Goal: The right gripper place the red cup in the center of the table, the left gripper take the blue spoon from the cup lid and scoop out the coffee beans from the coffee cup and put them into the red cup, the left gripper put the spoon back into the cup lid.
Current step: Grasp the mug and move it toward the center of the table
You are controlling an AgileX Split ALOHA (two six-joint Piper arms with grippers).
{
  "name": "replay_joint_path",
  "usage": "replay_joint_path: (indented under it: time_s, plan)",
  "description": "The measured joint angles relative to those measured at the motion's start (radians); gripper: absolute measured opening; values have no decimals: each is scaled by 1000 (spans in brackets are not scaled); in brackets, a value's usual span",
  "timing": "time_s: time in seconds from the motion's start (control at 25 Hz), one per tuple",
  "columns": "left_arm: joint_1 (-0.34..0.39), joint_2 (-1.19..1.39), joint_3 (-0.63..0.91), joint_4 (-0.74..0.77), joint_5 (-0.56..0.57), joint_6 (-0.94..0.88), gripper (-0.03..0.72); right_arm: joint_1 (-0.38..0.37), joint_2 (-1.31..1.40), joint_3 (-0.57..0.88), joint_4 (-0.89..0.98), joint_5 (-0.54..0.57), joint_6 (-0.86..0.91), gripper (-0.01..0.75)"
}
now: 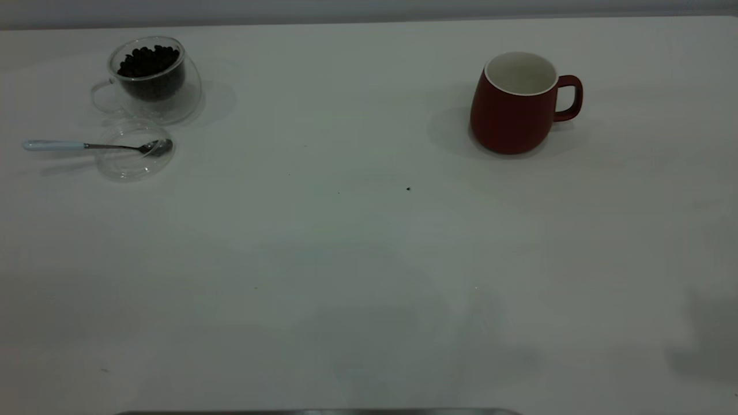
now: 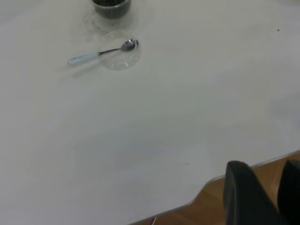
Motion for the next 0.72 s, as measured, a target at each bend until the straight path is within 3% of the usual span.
replay_joint_path:
  time_s: [0.44, 0.72]
  plan:
    - [0, 0, 0, 0, 0, 0, 236, 0, 501, -314, 25, -78, -198, 457]
    - [0, 0, 0, 0, 0, 0, 236, 0, 862, -596, 24, -19, -401, 457]
